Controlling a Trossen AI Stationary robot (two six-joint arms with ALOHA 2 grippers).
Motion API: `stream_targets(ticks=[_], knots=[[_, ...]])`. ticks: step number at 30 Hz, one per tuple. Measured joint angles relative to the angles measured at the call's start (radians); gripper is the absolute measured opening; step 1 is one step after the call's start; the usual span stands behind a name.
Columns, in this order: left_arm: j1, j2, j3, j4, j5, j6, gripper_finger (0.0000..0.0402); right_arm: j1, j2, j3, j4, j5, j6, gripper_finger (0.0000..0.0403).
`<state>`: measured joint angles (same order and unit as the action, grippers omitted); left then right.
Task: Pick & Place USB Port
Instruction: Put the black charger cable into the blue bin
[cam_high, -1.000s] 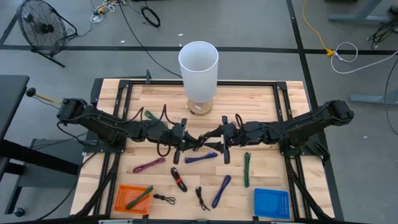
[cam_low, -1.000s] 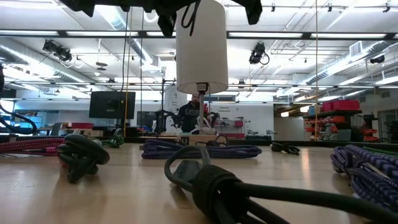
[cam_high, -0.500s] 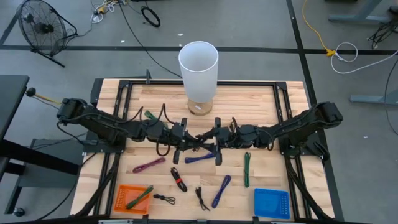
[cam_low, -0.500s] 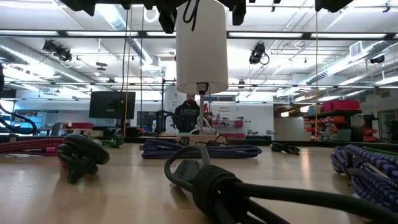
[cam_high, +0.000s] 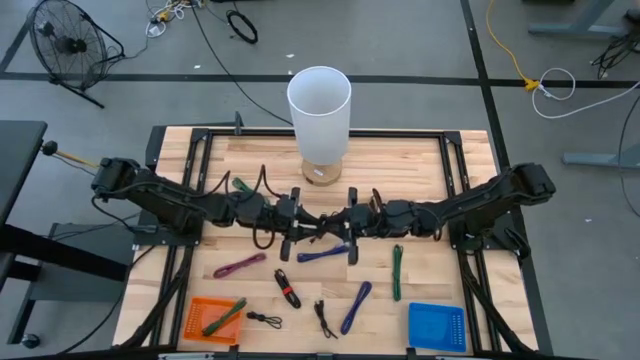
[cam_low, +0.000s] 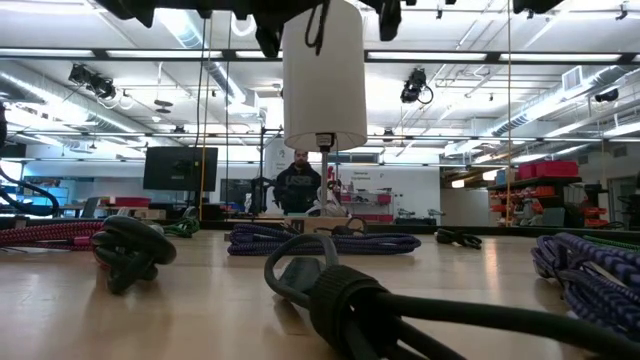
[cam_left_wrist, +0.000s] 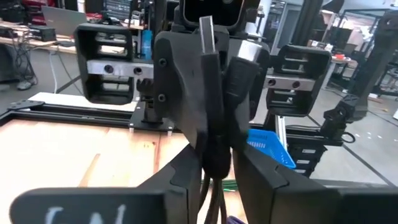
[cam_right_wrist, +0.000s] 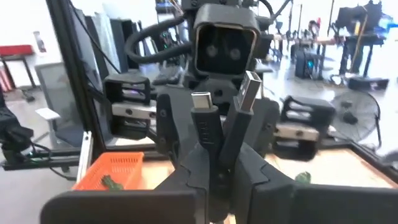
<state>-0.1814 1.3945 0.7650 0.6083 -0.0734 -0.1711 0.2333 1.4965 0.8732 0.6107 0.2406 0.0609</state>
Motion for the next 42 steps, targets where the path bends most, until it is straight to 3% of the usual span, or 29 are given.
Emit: stream_targets(ticks=[8,12,17,22,31,38,42], knots=[[-0.003,0.000,0.000,0.005,0.013,0.000,0.0098,0.085,-0.213,0.000,-0.424,0.111,0.102,0.0026],[-0.003,0.000,0.000,0.003,0.008,0.000,0.0098,0.152,-0.347,0.000,-0.746,0.108,0.361,0.0025],[-0.007,0.000,0.000,0.001,0.009,0.000,0.0098,0.276,-0.442,0.000,-1.035,-0.029,0.763,0.0025],[-0.006,0.000,0.000,0.000,0.007,0.000,0.0099,0.438,-0.411,0.000,-1.097,-0.190,1.124,0.0025],[-0.006,0.000,0.000,-0.002,0.007,0.002,0.0099,0.687,-0.207,0.000,-1.092,-0.297,1.559,0.0025],[-0.006,0.000,0.000,-0.008,0.007,0.002,0.0099,0.753,-0.103,0.000,-1.153,-0.372,1.700,0.0025],[-0.006,0.000,0.000,-0.007,0.007,0.002,0.0099,0.768,-0.092,0.000,-1.163,-0.349,1.712,0.0025]])
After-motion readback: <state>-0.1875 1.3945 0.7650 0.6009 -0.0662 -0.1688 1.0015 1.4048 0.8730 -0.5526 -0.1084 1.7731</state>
